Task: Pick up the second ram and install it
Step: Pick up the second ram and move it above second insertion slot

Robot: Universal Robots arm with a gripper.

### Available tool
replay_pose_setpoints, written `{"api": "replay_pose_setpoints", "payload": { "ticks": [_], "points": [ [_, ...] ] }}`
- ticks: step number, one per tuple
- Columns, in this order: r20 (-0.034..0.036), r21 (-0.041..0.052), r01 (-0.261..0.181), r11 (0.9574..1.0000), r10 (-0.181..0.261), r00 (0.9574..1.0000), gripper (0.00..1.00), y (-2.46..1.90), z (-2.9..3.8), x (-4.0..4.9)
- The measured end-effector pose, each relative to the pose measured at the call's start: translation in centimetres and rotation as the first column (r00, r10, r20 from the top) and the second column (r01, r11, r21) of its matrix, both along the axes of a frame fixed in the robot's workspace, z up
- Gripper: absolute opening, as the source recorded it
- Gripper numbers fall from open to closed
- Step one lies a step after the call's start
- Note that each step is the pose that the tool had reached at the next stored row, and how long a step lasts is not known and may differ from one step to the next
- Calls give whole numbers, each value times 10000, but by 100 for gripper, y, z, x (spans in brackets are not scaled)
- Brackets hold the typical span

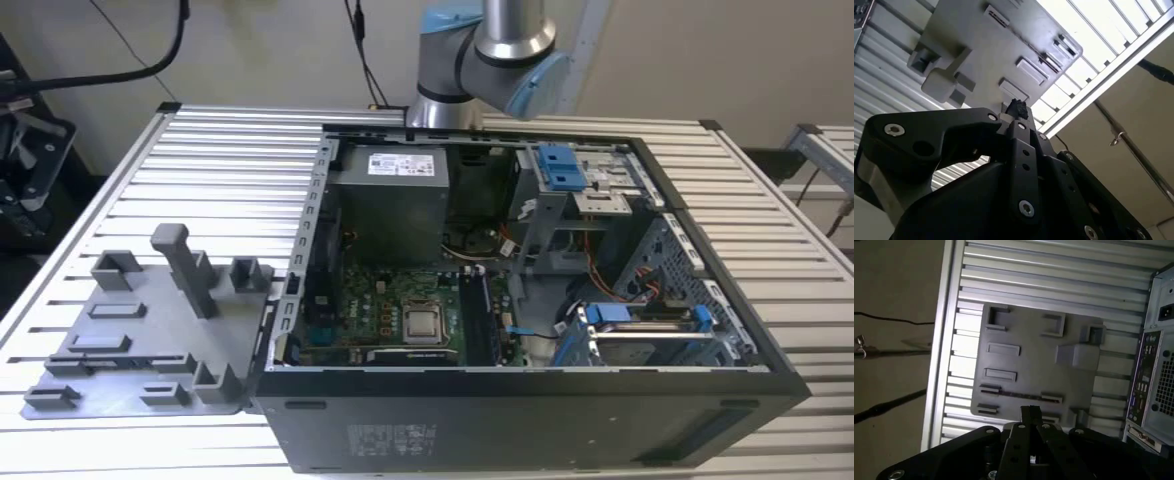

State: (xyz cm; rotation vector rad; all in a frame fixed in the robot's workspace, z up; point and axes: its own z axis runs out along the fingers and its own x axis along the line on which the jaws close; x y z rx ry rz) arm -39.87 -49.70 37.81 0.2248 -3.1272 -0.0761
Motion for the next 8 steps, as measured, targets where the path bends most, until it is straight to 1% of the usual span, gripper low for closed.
{"api": "replay_pose_setpoints", "payload": {
  "ticks": [4, 6, 8],
  "points": [
    [-1, -28, -486, 9988, 486, 9988, 11, 0, 0, 1],
    [-2, -45, -742, 9972, 742, 9972, 11, 0, 0, 0],
    [-4, -58, -1033, 9946, 1033, 9946, 11, 0, 1, 0]
  ]
}}
